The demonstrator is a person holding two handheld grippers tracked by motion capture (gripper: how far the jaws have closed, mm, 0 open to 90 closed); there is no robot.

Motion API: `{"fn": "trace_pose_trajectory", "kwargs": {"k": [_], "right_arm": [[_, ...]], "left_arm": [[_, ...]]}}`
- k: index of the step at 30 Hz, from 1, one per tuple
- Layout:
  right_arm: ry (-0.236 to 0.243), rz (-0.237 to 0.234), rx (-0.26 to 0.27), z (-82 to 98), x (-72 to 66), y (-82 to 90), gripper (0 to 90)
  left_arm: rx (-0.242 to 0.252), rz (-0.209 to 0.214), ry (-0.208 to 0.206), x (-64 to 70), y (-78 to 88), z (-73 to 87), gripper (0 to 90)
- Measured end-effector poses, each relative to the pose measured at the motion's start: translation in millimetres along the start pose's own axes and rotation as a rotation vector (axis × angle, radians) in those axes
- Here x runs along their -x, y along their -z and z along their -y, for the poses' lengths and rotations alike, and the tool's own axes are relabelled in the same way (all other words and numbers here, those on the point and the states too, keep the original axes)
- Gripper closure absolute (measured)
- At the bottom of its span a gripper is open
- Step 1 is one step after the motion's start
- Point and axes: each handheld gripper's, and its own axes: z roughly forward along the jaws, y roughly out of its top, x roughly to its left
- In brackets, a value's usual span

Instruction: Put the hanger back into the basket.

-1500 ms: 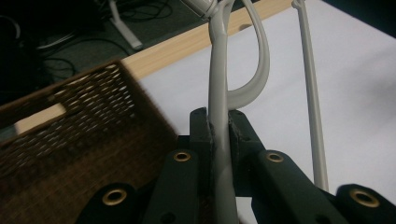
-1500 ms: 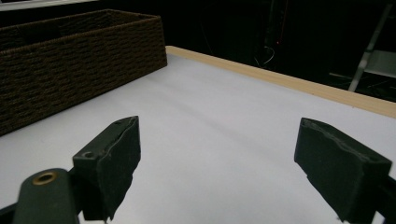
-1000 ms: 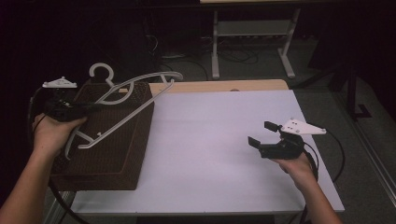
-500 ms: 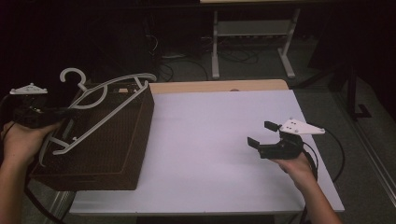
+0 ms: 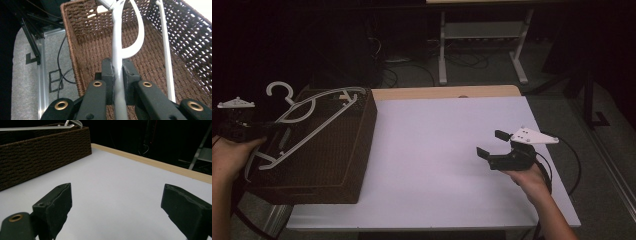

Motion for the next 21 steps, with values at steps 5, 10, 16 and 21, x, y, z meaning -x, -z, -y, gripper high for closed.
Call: {"fn": "trace_pose_trajectory", "kwargs": {"k": [5, 10, 16, 21], "right_arm": [[0.002, 0.002, -0.001, 0.1, 0.3, -0.1, 9.2], [0.006, 0.002, 0.001, 0.1, 0.6, -0.4, 9.2], [0.012, 0.004, 0.001, 0.4, 1.2, -0.6, 9.3], [0.009, 0.004, 0.001, 0.3, 1.0, -0.3, 9.3]], "left_arm": [[-0.019, 0.018, 0.005, -1.3, -9.5, 5.5, 82.9], [-0.042, 0.025, -0.002, -0.3, -18.7, 8.2, 82.7], [0.004, 0.051, 0.037, -3.0, -23.3, 8.4, 59.5], [0.068, 0.071, 0.026, 2.6, -17.2, 2.1, 39.8]]}}
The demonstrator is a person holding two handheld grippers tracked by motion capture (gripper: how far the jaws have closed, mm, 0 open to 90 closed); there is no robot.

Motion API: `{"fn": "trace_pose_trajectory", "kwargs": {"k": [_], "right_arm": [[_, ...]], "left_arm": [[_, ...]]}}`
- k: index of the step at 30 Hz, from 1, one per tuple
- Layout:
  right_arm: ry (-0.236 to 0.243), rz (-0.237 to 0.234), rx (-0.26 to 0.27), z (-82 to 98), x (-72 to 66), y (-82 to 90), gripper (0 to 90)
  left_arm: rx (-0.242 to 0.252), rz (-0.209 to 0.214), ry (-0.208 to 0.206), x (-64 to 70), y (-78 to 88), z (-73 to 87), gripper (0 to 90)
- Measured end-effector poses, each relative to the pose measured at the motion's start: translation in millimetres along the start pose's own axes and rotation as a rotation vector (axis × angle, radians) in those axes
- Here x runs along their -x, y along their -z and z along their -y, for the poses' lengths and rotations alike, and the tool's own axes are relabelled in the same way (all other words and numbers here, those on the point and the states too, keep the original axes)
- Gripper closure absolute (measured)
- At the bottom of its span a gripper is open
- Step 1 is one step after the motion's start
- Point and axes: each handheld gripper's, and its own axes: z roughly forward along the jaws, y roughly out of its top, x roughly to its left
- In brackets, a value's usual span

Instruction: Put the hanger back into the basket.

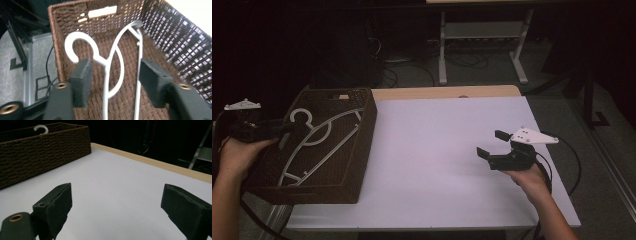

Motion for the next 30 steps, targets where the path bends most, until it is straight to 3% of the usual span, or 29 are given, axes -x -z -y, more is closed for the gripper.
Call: {"fn": "trace_pose_trajectory", "kwargs": {"k": [7, 10, 18, 30], "right_arm": [[-0.001, -0.002, 0.002, -0.1, 0.0, -0.2, 9.3], [0.003, -0.004, 0.004, 0.4, 0.5, 0.4, 9.3], [-0.002, -0.002, 0.013, -1.5, 0.6, 4.3, 9.3], [-0.004, -0.009, 0.039, -14.5, -1.7, 12.7, 8.5]], "left_arm": [[0.054, 0.066, -0.019, 24.5, -1.5, -13.0, 25.4], [0.09, 0.078, -0.029, 38.2, -4.0, -19.8, 21.2], [0.164, 0.177, -0.051, 76.7, -10.0, -35.4, 13.9], [0.268, 0.311, -0.081, 129.6, -10.1, -36.3, 3.2]]}}
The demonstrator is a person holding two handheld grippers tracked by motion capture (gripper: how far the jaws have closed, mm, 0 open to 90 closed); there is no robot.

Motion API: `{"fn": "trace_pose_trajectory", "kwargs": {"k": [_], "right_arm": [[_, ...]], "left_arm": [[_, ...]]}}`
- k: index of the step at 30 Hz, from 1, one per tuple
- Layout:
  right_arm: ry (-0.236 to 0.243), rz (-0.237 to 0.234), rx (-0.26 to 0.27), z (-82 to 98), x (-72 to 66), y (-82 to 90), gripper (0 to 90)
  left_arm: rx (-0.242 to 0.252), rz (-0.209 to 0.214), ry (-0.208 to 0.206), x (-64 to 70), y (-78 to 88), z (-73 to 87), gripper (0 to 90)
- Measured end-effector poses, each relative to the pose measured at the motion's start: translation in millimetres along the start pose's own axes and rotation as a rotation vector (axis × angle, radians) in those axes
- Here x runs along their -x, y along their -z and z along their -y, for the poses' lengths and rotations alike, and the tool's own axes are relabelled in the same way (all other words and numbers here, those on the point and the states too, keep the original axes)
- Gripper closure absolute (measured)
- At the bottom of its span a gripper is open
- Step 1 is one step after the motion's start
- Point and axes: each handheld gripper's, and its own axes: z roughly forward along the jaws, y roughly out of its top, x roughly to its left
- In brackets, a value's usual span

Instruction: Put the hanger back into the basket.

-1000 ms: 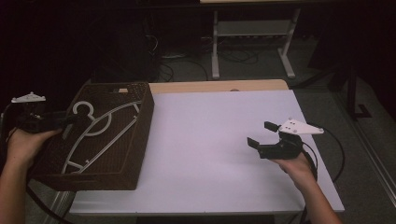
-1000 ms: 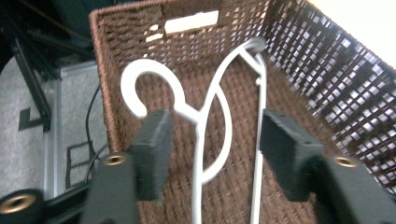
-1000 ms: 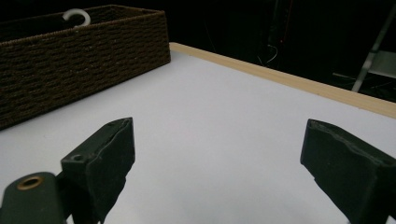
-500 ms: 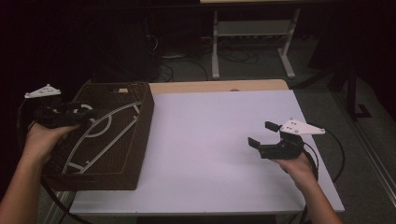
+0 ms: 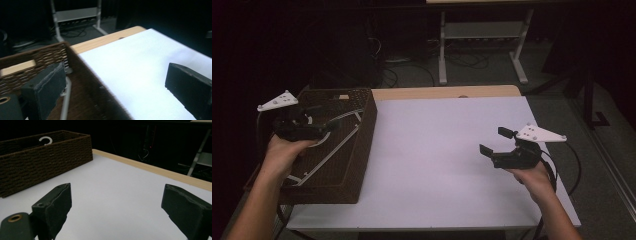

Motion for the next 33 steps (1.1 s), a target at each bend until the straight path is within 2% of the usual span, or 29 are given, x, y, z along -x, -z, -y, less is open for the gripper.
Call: {"fn": "trace_pose_trajectory", "kwargs": {"k": [9, 15, 20, 24, 27, 32, 33], "right_arm": [[0.003, -0.035, 0.025, -14.0, -6.2, 3.3, 6.6], [0.011, -0.042, 0.041, -22.4, -10.0, 5.2, 4.0], [0.013, -0.035, 0.046, -27.0, -11.7, 5.3, 2.7], [0.024, -0.035, 0.05, -28.8, -12.2, 3.5, 1.4], [0.02, -0.033, 0.047, -29.6, -13.2, 2.7, 1.2], [0.02, -0.026, 0.054, -32.2, -13.6, 2.7, 1.2], [0.02, -0.026, 0.054, -32.2, -13.6, 2.7, 1.2]], "left_arm": [[0.07, 0.089, -0.022, 35.4, -13.9, 5.5, 3.2], [0.109, 0.135, -0.032, 52.4, -23.1, 9.7, 3.2], [0.121, 0.137, -0.051, 60.8, -31.5, 16.6, 3.2], [0.129, 0.132, -0.053, 61.8, -36.5, 23.9, 2.3], [0.118, 0.118, -0.079, 64.6, -40.1, 26.8, 1.6], [0.114, 0.121, -0.086, 66.3, -42.7, 30.2, 0.0], [0.125, 0.132, -0.076, 64.9, -42.8, 32.0, 0.0]]}}
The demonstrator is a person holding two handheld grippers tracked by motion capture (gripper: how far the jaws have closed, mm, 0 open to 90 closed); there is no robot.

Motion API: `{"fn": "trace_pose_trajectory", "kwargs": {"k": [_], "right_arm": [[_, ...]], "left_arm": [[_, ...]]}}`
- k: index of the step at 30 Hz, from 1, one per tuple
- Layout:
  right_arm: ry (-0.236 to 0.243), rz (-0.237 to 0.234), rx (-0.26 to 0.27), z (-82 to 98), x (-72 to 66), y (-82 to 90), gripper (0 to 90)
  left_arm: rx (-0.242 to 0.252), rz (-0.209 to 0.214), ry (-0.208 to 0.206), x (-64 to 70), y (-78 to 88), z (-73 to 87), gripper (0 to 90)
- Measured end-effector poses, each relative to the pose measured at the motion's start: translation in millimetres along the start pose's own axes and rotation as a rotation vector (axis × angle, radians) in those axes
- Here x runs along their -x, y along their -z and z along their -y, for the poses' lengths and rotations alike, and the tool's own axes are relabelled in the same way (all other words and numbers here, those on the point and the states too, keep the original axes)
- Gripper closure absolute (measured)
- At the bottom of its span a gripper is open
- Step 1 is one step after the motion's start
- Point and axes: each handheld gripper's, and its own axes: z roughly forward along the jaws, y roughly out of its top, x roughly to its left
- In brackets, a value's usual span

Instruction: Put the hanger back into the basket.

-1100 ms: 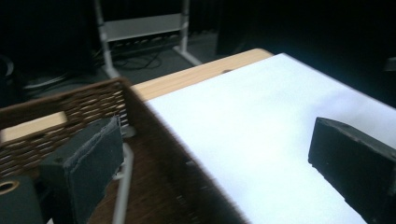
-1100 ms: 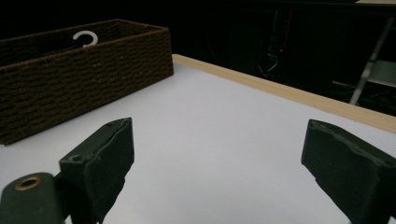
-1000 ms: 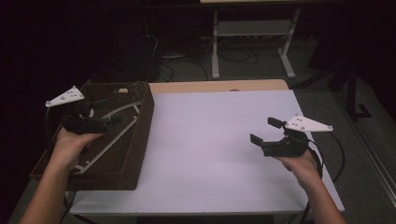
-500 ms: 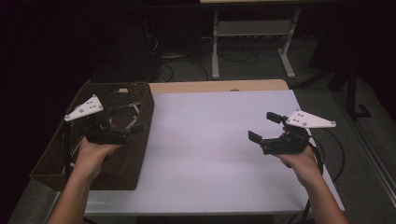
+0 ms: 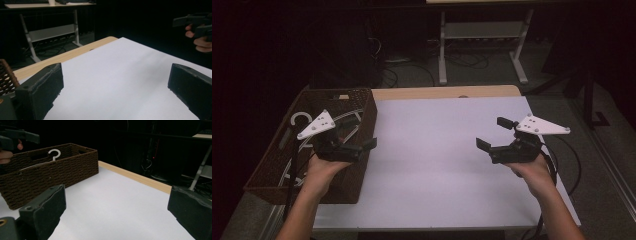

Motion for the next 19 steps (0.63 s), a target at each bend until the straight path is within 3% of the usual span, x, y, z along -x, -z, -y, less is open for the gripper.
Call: {"fn": "trace_pose_trajectory", "kwargs": {"k": [1, 4, 6, 19], "right_arm": [[0.002, -0.001, 0.001, -0.4, 0.2, 0.0, 1.1], [0.006, 0.0, 0.003, -0.8, 0.6, -0.6, 1.2], [0.004, 0.001, 0.002, -0.8, 1.0, -1.3, 1.2], [0.014, 0.002, 0.0, -0.9, 0.4, -3.0, 1.2]], "left_arm": [[0.008, 0.007, 0.023, -2.0, 0.1, 2.9, 0.0], [-0.008, -0.005, 0.025, -4.3, 0.3, 7.6, 0.0], [0.009, 0.009, 0.037, -5.4, 1.4, 9.9, 0.0], [0.012, 0.014, 0.032, -6.9, -1.1, 16.8, 0.0]]}}
